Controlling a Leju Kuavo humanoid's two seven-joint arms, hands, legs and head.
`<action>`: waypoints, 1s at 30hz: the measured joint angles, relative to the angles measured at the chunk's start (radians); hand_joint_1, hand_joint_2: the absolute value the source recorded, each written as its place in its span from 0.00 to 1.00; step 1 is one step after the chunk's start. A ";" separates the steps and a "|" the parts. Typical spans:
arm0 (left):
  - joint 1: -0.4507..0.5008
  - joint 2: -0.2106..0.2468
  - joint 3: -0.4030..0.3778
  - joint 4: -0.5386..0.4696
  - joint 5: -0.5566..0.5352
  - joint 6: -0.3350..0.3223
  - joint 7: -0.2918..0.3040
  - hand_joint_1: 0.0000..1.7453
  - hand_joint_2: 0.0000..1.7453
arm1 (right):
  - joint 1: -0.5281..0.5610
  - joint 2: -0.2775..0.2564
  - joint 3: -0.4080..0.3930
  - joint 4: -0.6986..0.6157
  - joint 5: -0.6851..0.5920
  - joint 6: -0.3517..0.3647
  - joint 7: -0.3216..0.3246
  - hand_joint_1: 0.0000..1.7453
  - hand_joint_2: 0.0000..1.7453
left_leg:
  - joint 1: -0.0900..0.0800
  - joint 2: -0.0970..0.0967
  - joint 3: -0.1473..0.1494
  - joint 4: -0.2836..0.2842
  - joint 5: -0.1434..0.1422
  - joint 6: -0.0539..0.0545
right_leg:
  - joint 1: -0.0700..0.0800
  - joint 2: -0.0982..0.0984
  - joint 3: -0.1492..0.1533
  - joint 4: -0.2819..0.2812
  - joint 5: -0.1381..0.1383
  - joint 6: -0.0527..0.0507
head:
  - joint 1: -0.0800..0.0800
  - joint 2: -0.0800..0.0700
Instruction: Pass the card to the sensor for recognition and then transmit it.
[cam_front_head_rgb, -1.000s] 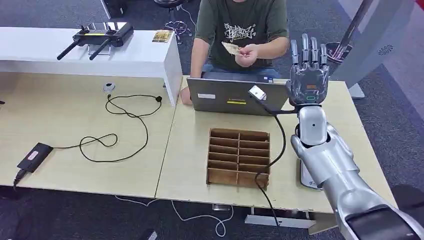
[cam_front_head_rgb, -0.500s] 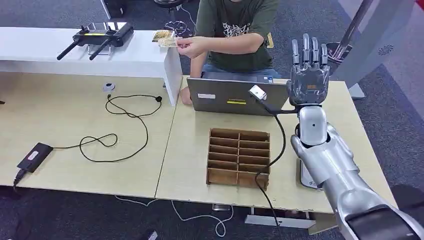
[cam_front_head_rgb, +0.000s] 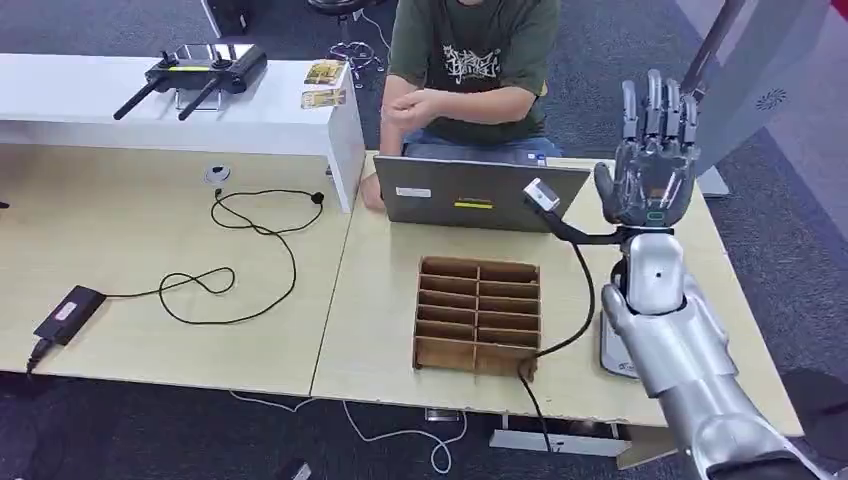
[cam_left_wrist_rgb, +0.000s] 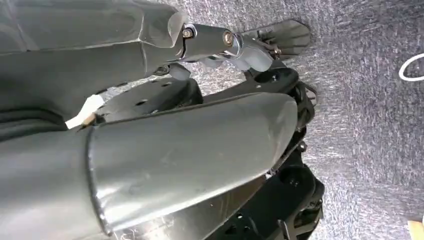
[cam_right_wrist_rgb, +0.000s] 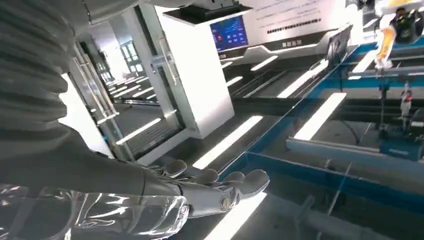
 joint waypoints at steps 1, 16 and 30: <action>0.002 0.001 -0.003 0.000 0.003 0.000 -0.002 0.00 0.00 | 0.016 -0.006 -0.020 -0.027 0.000 -0.002 -0.006 0.00 1.00 | 0.000 0.000 0.000 0.000 0.000 0.000 | 0.000 0.000 0.000 0.000 0.000 0.000 | 0.000 0.000; 0.008 0.005 -0.010 0.000 0.032 0.000 -0.020 0.00 0.00 | 0.151 -0.063 -0.149 -0.239 0.000 -0.005 -0.005 0.00 1.00 | 0.000 0.000 0.000 0.000 0.000 0.000 | 0.000 0.000 0.000 0.000 0.000 0.000 | 0.000 0.000; 0.023 0.006 -0.010 0.000 0.071 0.000 -0.039 0.00 0.00 | 0.254 -0.048 -0.200 -0.352 0.000 0.016 -0.082 0.00 1.00 | 0.000 0.000 0.000 0.000 0.000 0.000 | 0.000 0.000 0.000 0.000 0.000 0.000 | 0.000 0.000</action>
